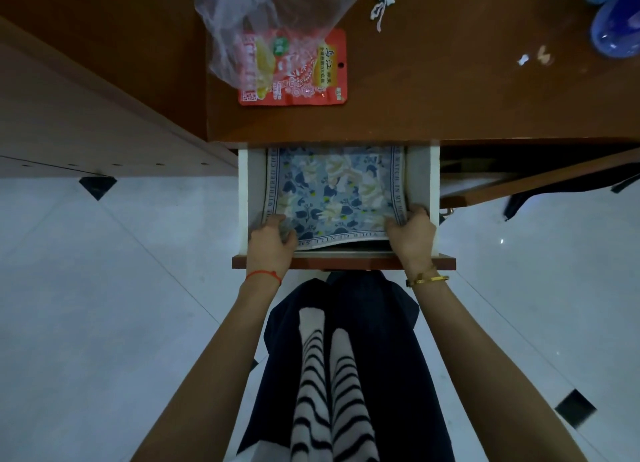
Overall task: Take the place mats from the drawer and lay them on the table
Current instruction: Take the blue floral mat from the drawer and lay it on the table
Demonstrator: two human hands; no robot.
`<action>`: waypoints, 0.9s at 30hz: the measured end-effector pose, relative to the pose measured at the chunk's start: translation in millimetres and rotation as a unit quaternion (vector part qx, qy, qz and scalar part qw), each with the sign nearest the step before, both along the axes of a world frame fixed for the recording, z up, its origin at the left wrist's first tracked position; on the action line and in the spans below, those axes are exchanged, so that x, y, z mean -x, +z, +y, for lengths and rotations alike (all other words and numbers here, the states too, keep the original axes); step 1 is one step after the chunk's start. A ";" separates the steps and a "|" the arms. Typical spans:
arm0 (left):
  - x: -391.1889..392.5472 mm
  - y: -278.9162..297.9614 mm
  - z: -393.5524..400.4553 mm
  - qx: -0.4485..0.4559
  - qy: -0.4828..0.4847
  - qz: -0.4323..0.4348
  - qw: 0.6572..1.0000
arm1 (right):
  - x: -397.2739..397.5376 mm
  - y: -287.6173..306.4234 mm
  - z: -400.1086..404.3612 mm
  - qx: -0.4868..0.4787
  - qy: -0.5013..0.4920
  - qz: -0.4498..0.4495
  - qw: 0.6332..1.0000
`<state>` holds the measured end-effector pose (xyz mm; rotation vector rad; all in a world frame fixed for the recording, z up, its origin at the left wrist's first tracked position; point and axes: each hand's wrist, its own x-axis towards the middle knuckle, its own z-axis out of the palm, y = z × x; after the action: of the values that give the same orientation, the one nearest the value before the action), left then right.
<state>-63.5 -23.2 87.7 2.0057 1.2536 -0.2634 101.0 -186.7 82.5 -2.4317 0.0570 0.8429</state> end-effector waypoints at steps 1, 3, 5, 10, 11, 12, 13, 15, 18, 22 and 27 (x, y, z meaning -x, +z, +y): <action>0.9 0.3 0.0 -0.002 0.001 -0.003 1.000 | -0.1 4.4 -0.2 -0.013 -0.012 0.003 1.000; 2.9 1.5 0.4 -0.003 0.002 -0.007 1.000 | -0.3 13.7 -1.8 -0.025 -0.025 0.004 0.999; 4.8 3.0 0.0 0.000 0.002 -0.010 1.000 | 1.0 22.1 -5.7 -0.033 -0.023 -0.002 0.999; 9.4 17.1 -6.0 0.008 0.018 -0.017 1.000 | 11.5 40.6 -29.0 -0.065 -0.058 0.010 0.996; 10.8 22.1 -7.8 0.006 0.017 -0.013 1.000 | 14.3 45.2 -35.6 -0.078 -0.072 0.020 0.994; 12.7 26.8 -10.0 0.005 0.016 -0.008 1.000 | 17.5 48.6 -43.1 -0.091 -0.083 0.030 0.992; 14.8 32.4 -12.6 0.006 0.017 -0.003 1.000 | 21.4 53.0 -50.3 -0.103 -0.091 0.039 0.990; 22.2 40.9 -19.1 0.010 0.028 -0.003 1.000 | 30.3 60.9 -64.5 -0.125 -0.091 0.047 0.987; 40.5 50.1 -30.9 0.010 0.054 -0.006 0.998 | 43.6 69.3 -79.7 -0.157 -0.078 0.049 0.983; 54.9 66.6 -39.7 0.007 0.095 0.002 0.995 | 55.4 79.0 -93.5 -0.186 -0.067 0.054 0.979; 63.7 91.9 -41.1 0.049 0.123 -0.016 0.991 | 66.0 86.7 -111.2 -0.200 -0.060 0.071 0.975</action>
<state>-127.2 -64.3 179.7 1.7466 1.4238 -0.1689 35.0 -297.9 169.2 -1.9701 0.0793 0.8768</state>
